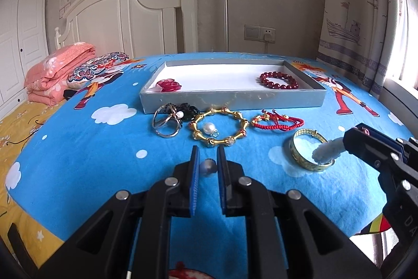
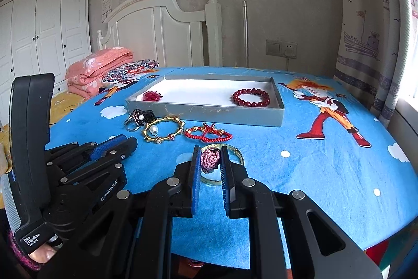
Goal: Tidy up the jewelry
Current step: 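Carry the pearl in left tool while right tool carries the pendant to the tray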
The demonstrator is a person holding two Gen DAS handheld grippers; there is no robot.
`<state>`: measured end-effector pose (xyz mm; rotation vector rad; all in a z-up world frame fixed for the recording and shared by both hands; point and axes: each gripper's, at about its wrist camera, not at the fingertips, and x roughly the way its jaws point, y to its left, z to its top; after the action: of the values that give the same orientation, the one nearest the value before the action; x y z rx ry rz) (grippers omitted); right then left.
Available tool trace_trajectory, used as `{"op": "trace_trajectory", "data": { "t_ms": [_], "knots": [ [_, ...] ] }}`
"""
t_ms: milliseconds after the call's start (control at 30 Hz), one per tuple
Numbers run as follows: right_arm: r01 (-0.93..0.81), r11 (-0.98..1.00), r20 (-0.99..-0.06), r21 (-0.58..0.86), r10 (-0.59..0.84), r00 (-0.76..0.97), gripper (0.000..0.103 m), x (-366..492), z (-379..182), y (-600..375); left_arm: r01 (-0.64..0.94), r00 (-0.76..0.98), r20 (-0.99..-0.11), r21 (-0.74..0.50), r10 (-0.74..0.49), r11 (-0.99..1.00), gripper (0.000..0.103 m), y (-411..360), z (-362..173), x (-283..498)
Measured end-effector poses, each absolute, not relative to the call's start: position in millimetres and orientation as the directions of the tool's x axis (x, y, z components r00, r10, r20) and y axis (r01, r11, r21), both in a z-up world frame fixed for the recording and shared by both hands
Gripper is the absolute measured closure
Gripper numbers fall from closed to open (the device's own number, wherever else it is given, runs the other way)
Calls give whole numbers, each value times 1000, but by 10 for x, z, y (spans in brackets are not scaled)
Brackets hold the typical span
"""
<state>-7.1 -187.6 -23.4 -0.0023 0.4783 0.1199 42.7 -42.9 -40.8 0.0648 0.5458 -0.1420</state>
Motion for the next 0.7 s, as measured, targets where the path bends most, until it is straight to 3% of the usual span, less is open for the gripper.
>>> {"op": "trace_trajectory", "data": {
  "t_ms": [700],
  "knots": [
    [-63, 998, -454, 31, 70, 888, 88, 32, -195, -1897, 162, 872, -462, -35, -160, 986, 90, -228, -238, 268]
  ]
}}
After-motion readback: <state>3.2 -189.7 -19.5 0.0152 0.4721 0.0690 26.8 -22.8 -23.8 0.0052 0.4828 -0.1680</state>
